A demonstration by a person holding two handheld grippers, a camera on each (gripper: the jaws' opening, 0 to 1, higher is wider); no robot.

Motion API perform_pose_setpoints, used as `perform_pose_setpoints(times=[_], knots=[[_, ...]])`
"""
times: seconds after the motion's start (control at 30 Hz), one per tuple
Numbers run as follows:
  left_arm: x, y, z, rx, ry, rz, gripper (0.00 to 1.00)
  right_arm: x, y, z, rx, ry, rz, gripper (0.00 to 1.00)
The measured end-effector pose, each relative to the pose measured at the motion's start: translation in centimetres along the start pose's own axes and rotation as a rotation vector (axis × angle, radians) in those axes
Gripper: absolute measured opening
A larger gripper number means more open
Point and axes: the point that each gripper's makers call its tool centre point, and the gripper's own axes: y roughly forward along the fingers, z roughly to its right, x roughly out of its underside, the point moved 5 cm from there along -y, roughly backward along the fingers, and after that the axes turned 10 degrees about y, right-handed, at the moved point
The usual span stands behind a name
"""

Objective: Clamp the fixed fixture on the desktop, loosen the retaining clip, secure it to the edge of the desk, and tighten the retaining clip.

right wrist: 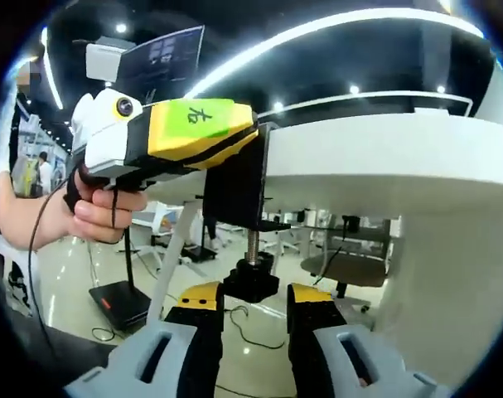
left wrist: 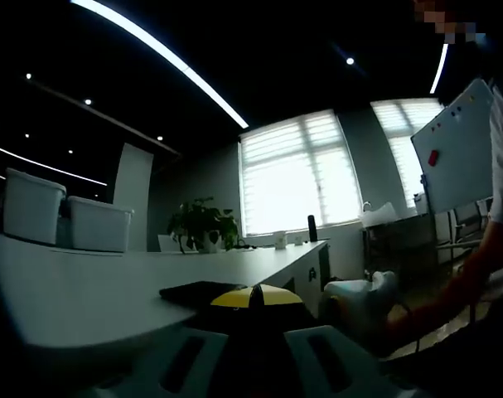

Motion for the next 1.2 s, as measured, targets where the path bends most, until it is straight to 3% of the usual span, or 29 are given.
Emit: perform_pose_setpoints(times=[0.07,0.1,0.23,0.37,0.4,0.43,0.5,0.6,0.7,0.83,0.93,1.0,1.1,1.2], knots=[[-0.1,0.0,-0.1,-0.003,-0.004,0.018,0.02,0.4,-0.4,-0.3,0.096,0.061,0.045,0.33],[-0.1,0.0,-0.1,-0.004,-0.008,0.021,0.02,0.6,-0.5,-0.4,0.180,0.103,0.059,0.34],[-0.4,0.1,-0.3,-0.022,-0.014,0.034,0.02,0.1,-1.0,-2.5,0.357,0.065,0.127,0.35],[-0.4,0.0,-0.4,-0.037,-0.013,0.052,0.02,-0.3,-0.3,-2.9,0.521,0.037,0.120,0.35],[-0.3,0.2,-0.4,-0.031,-0.007,0.056,0.02,-0.4,-0.4,-2.5,0.577,0.059,0.129,0.34],[-0.2,0.2,-0.3,-0.027,-0.004,0.055,0.02,-0.4,-0.3,-2.3,0.596,0.134,0.155,0.35],[-0.1,0.3,-0.2,-0.028,0.002,0.051,0.02,-0.2,0.0,-2.0,0.604,0.195,0.182,0.37],[-0.1,0.3,-0.1,-0.038,0.021,0.050,0.02,0.3,0.2,-2.1,0.564,0.143,0.172,0.32],[-0.1,0.3,-0.1,-0.038,0.020,0.054,0.02,0.1,0.2,-1.8,0.557,0.183,0.200,0.33],[-0.1,0.2,-0.1,-0.047,-0.005,0.061,0.02,-0.9,0.7,-2.0,0.510,0.098,0.215,0.27],[0.0,0.2,-0.1,-0.045,-0.003,0.068,0.02,-1.2,0.8,-2.4,0.475,0.023,0.188,0.24],[0.1,0.2,0.0,-0.044,-0.002,0.066,0.02,-1.2,0.6,-2.0,0.452,0.019,0.192,0.24],[0.2,0.1,-0.1,-0.046,-0.010,0.066,0.02,-1.2,0.5,-1.7,0.377,0.023,0.199,0.24],[0.2,0.0,-0.1,-0.048,-0.025,0.068,0.02,-1.3,0.4,-1.6,0.276,-0.043,0.175,0.24]])
